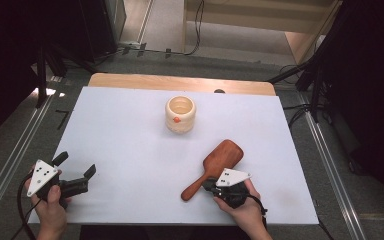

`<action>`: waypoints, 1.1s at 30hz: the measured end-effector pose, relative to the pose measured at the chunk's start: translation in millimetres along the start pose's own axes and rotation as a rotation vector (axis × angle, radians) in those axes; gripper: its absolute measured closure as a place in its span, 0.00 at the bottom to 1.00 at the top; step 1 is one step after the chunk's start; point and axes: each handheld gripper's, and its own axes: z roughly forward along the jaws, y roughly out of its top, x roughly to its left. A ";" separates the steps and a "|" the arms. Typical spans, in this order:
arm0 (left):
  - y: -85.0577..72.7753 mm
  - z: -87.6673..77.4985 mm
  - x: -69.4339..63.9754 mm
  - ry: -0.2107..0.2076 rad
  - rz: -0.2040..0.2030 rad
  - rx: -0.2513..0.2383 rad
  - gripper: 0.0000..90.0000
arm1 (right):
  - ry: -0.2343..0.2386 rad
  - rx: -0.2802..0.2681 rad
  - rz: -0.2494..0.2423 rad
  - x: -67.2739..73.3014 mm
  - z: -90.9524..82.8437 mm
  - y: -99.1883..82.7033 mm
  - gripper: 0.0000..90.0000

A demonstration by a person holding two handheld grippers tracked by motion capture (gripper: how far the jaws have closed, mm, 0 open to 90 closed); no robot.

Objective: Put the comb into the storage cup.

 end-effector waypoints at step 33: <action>-0.1 -0.8 0.6 -0.008 0.001 0.001 0.00 | -0.087 -0.084 0.051 6.3 9.8 17.2 0.93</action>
